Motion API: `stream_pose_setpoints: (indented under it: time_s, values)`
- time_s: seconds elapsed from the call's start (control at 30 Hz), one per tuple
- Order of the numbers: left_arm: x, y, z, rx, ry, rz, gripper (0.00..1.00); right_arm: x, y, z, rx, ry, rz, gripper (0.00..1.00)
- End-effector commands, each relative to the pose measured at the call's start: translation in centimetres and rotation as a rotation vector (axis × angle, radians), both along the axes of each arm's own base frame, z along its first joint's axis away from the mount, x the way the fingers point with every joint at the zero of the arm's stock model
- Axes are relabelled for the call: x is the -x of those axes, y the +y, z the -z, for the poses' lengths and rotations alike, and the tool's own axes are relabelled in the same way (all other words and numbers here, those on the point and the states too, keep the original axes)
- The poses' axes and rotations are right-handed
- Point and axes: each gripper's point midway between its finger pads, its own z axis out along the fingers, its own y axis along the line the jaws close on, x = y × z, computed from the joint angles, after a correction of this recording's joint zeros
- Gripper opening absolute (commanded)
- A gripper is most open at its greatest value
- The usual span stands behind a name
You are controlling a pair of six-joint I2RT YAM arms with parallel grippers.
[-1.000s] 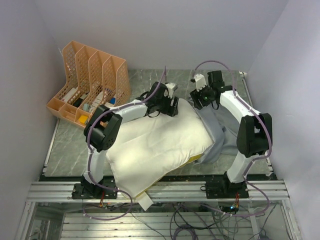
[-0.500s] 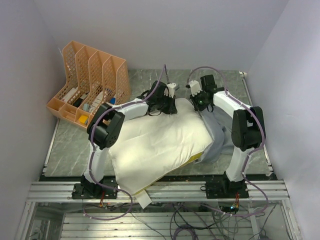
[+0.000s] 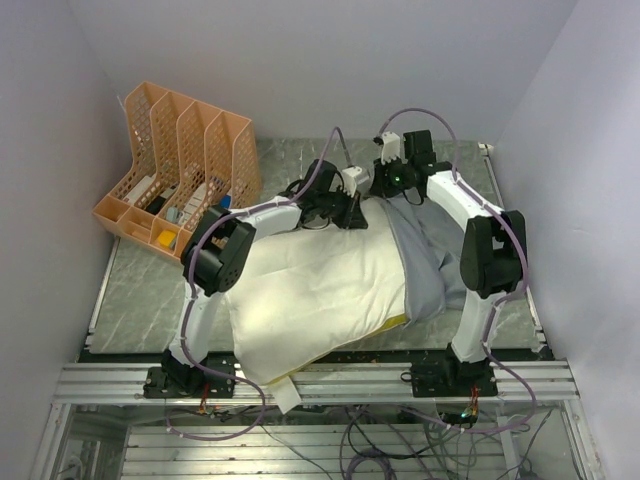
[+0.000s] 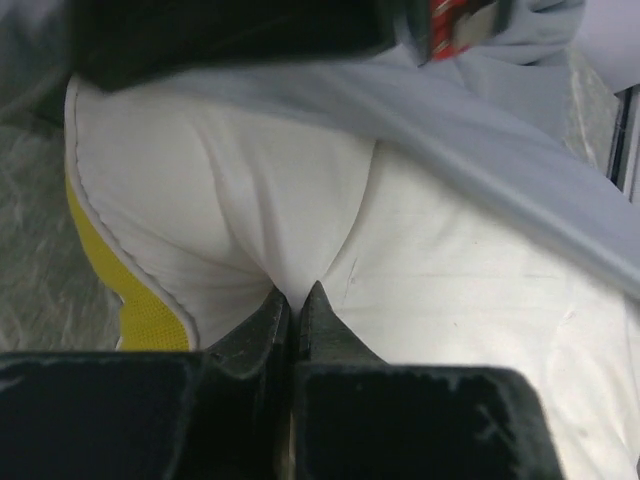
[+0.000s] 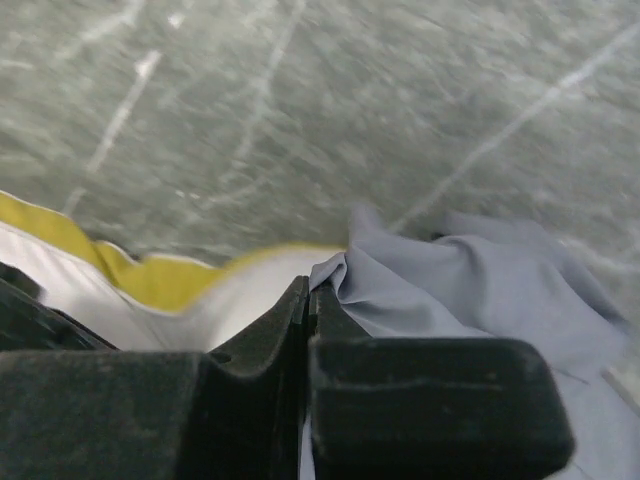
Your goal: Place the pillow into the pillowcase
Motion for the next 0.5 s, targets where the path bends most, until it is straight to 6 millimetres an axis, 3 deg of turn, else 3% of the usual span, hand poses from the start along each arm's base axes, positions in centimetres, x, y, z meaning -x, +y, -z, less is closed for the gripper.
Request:
stream_pose_setpoints:
  time_s: [0.0, 0.1, 0.23, 0.33, 0.47]
  values:
    - [2.7, -4.0, -4.9, 0.157, -0.073, 0.187, 0.07, -0.3, 5.1, -2.8, -0.218, -0.003, -0.082, 0.0]
    - [2.2, -4.3, -6.6, 0.22, -0.096, 0.163, 0.07, 1.3, 6.6, -5.2, -0.332, -0.003, -0.145, 0.0]
    - [0.9, -3.5, -8.9, 0.352, -0.126, 0.081, 0.07, 4.1, 7.4, -10.9, -0.446, -0.054, -0.228, 0.0]
    - [0.4, -2.7, -12.3, 0.494, -0.189, 0.03, 0.07, 6.0, 7.6, -14.0, -0.512, -0.067, -0.262, 0.0]
    - [1.2, -1.8, -17.7, 0.693, -0.331, 0.01, 0.07, 7.7, 7.8, -15.3, -0.596, -0.045, -0.261, 0.0]
